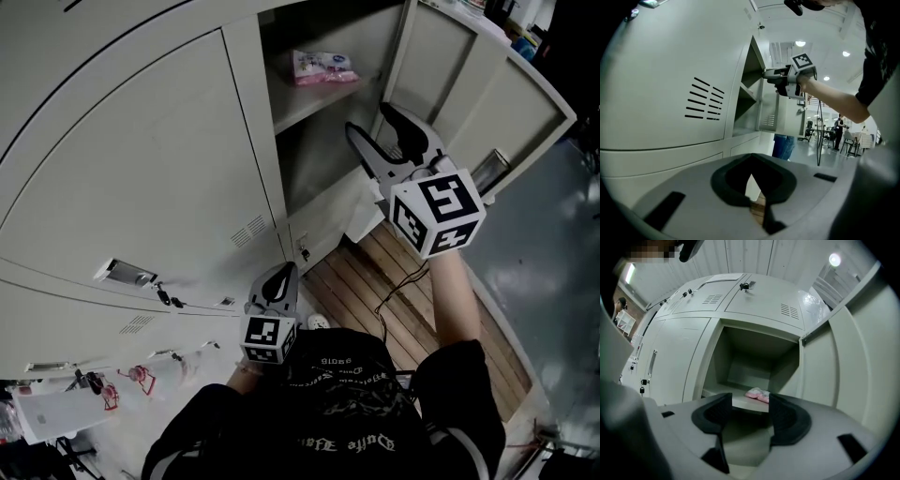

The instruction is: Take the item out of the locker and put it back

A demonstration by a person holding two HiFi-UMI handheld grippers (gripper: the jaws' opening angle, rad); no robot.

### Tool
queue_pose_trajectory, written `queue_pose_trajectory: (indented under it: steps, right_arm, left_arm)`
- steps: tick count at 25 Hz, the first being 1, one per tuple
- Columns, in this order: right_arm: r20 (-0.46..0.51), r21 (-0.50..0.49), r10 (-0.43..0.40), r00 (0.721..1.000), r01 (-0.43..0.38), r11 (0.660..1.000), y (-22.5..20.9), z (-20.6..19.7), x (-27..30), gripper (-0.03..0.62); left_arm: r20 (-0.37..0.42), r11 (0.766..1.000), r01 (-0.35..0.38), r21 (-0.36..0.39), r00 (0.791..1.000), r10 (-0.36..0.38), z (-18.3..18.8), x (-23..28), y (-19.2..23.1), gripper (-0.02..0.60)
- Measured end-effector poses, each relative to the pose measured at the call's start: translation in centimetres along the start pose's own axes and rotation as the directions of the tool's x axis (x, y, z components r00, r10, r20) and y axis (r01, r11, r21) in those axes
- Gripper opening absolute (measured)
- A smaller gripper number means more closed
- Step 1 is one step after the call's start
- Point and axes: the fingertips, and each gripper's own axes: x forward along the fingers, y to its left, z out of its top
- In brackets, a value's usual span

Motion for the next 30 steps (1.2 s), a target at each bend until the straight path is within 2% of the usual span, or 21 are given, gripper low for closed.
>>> queue_pose_trajectory:
  steps: [5, 10, 14, 19, 30]
  right_arm:
    - [0.02, 0.032, -0.035, 0.999, 0.035, 0.999, 0.0, -1.1, -2.0, 0.25]
    - [-0.001, 0.009, -0.063, 0.998, 0.063, 0.998, 1.0, -2.6, -3.6, 0.25]
    - [-0.006, 0.034, -0.067, 0.998, 0.067, 0.997, 2.2, -4.1, -4.6, 0.25]
    - [-0.036, 0.045, -0.117, 0.992, 0.119, 0.992, 2.8, -6.4, -6.1, 0.25]
    - [-0.073, 0.128, -0.145, 0.987, 0.153, 0.98, 5.3, -11.3, -8.7, 0.25]
  left_arm:
    - [0.004, 1.0, 0.024, 0.009, 1.0, -0.024, 0.1, 0.1, -0.6, 0.006]
    - [0.01, 0.999, 0.038, 0.014, 0.999, -0.038, 0.3, 0.1, -0.9, 0.006]
    - [0.019, 0.999, 0.043, 0.012, 0.999, -0.043, 0.5, 0.0, -1.0, 0.006]
    - [0.028, 0.999, 0.041, 0.014, 0.999, -0.042, 0.6, -0.2, -1.2, 0.006]
    - [0.033, 0.998, 0.054, 0.02, 0.998, -0.054, 0.5, -1.1, -1.9, 0.006]
